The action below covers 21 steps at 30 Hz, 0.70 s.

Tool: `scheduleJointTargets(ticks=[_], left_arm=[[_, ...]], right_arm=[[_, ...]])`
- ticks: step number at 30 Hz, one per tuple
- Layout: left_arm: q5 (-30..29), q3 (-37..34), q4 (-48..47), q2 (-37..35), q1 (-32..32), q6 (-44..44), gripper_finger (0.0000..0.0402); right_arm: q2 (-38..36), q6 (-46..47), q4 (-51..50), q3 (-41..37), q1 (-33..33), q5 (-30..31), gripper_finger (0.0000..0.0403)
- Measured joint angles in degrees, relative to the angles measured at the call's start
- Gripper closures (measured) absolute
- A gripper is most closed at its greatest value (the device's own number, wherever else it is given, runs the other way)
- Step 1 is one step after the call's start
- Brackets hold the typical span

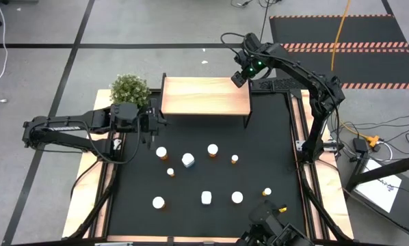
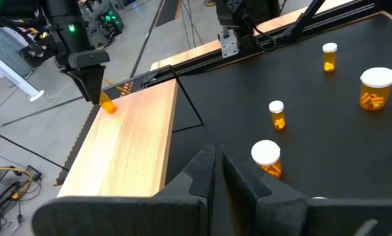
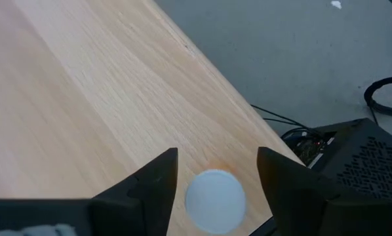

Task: Pick and place medicine bottles onto shelf by color
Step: Put the small orange pill bottle on the shelf aligned with the other small orange pill bottle

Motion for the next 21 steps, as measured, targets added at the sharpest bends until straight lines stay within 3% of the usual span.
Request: scheduleJointTargets(ticks=[13, 21], left_arm=[[0.0, 0.0, -0.02, 0.0, 0.0, 0.02, 0.0371], [0.0, 0.0, -0.02, 0.0, 0.0, -0.33, 0.0371]], right_arm=[[-8.15, -0.11, 1.07, 0.0, 0.25, -0.14, 0.0195], [-16.96, 0.88, -0.89, 0.04, 5.19, -0.1, 0.0195]])
